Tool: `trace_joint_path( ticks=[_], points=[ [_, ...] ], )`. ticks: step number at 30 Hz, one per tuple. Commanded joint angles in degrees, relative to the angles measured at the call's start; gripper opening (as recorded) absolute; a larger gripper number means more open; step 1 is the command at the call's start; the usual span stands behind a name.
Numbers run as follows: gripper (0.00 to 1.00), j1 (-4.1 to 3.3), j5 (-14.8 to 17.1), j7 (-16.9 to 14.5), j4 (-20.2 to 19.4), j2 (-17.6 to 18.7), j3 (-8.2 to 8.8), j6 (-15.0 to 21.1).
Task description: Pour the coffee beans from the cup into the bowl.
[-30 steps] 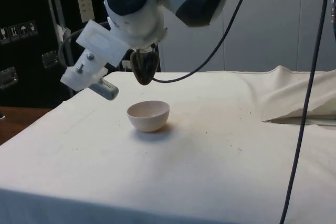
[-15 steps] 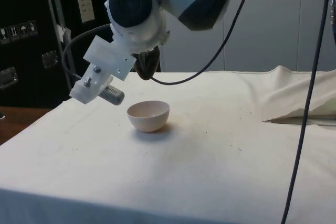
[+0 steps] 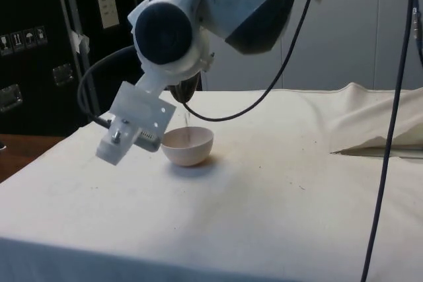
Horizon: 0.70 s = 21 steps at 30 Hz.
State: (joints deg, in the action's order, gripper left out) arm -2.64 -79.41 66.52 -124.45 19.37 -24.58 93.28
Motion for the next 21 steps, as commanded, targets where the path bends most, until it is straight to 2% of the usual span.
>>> trace_joint_path(
  ticks=[1, 5, 6, 7, 14, 15, 16, 21],
  points=[
    [0.00, -0.40, -0.63, 0.46, 0.29, 0.46, 0.00, -0.86],
    [0.00, -0.46, -1.72, 1.43, 0.69, 1.72, -0.92, -3.32],
    [0.00, 0.00, -1.60, 1.20, 0.57, 1.60, -1.15, -2.98],
    [0.00, -0.46, -2.01, 1.55, 0.80, 1.95, -1.15, -3.90],
    [0.00, -0.46, -3.90, 2.46, 1.38, 3.78, -2.52, -7.91],
    [0.00, -0.06, -3.55, 2.12, 1.15, 3.38, -2.69, -7.05],
    [0.00, -0.46, -4.18, 2.58, 1.43, 3.95, -2.75, -8.42],
    [0.00, -0.52, -5.61, 2.92, 1.89, 5.21, -3.78, -11.63]
  ],
)
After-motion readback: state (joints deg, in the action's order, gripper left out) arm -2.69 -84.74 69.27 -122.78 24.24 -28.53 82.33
